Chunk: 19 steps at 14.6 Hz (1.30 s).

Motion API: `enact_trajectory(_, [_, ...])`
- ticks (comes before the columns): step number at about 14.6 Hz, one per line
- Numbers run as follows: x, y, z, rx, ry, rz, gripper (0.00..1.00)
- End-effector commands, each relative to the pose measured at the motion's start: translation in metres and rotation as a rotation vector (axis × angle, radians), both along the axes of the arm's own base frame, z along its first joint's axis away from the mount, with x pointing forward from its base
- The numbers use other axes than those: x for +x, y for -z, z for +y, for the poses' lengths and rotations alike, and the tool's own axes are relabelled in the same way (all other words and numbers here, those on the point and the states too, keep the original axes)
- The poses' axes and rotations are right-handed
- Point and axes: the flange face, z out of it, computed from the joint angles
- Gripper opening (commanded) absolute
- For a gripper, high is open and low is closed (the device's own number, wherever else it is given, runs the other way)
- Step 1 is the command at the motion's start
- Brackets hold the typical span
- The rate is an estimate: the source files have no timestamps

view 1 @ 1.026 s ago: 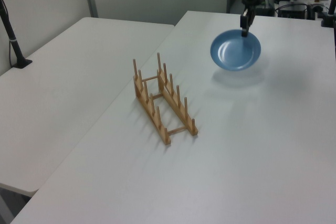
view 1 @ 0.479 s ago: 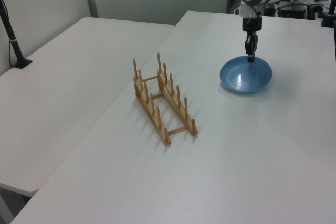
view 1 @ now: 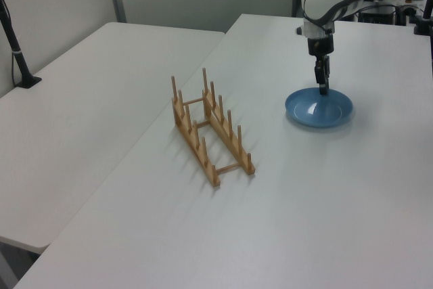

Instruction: Pick plate from plate rack

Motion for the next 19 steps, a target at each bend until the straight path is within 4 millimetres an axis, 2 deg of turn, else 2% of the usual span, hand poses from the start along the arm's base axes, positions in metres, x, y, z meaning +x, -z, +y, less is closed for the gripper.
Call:
enact_trajectory(1, [-0.004,-0.011,0.001,-0.013,0.004,-0.024,1.0])
enact_trajectory(2, [-0.002,-0.024,0.004,-0.02,0.033,-0.042,1.0])
enact_trajectory(3, [0.007,-0.059,0.007,-0.047,0.126,-0.089,1.0])
enact_trajectory(4, [0.013,-0.096,0.021,-0.092,0.202,-0.126,1.0])
enact_trajectory(8, [-0.007,-0.169,0.082,-0.202,0.177,-0.117,1.0])
enact_trajectory(10, [-0.019,-0.192,0.099,-0.243,0.192,-0.108,1.0])
enact_trajectory(14, [-0.027,-0.227,0.104,-0.244,0.241,-0.157,1.0])
enact_trajectory(19, [-0.031,-0.226,0.104,-0.247,0.238,-0.122,1.0])
